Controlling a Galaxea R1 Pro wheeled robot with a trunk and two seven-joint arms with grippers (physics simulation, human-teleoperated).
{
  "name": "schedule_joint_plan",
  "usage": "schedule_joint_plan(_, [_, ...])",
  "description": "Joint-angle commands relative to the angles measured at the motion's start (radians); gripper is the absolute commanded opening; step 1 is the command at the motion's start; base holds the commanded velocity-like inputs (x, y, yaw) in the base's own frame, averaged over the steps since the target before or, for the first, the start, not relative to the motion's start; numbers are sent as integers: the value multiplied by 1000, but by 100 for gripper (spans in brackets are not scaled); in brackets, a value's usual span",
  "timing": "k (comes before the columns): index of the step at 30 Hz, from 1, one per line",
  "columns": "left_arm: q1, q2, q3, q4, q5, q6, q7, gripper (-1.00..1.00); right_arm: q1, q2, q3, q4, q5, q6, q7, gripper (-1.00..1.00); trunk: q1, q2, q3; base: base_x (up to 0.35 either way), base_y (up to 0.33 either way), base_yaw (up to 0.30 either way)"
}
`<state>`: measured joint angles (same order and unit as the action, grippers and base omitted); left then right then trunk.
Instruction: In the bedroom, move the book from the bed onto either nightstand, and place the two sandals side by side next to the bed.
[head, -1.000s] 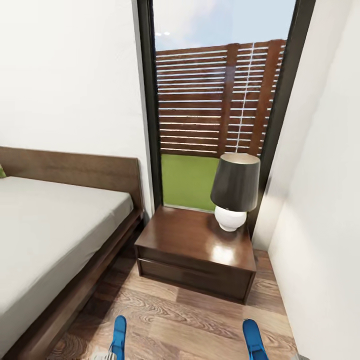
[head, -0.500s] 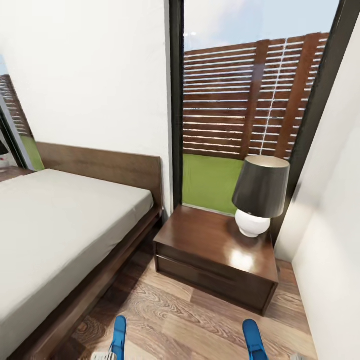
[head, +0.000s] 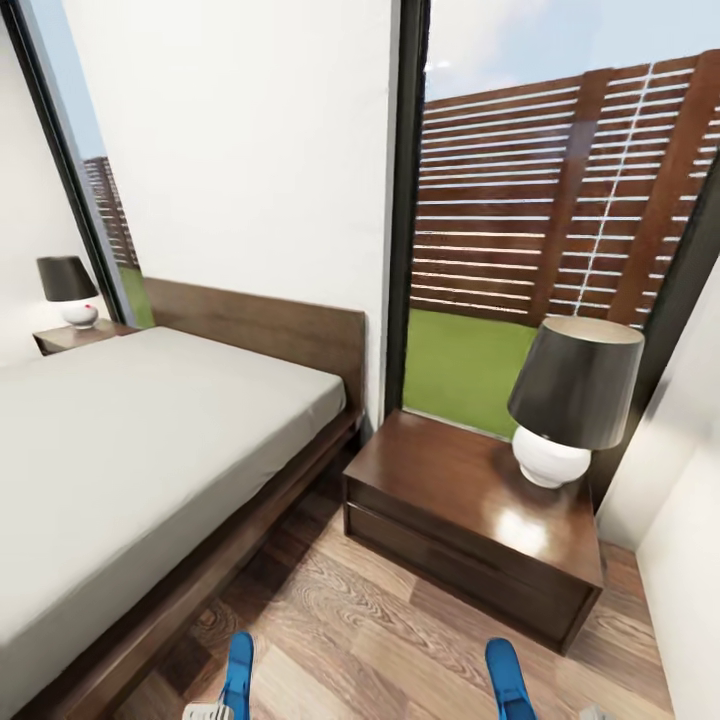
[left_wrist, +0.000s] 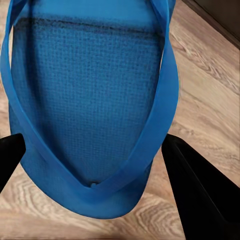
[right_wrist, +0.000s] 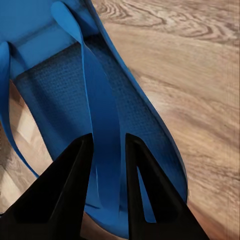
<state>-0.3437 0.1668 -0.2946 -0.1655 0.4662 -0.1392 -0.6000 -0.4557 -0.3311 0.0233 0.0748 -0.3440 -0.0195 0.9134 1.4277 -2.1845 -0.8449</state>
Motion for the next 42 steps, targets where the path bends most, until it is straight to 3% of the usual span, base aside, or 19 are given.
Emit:
schedule_joint_plan(1, [-1, 0, -8, 1, 5, -7, -3, -100, -1, 0, 3, 4, -7, 0, 7, -100, 0, 0, -1, -18, -11, 287])
schedule_joint_plan(42, [-1, 1, -8, 1, 5, -7, -3, -100, -1, 0, 3, 4, -6, 0, 6, -100, 0, 0, -1, -1, 0, 288])
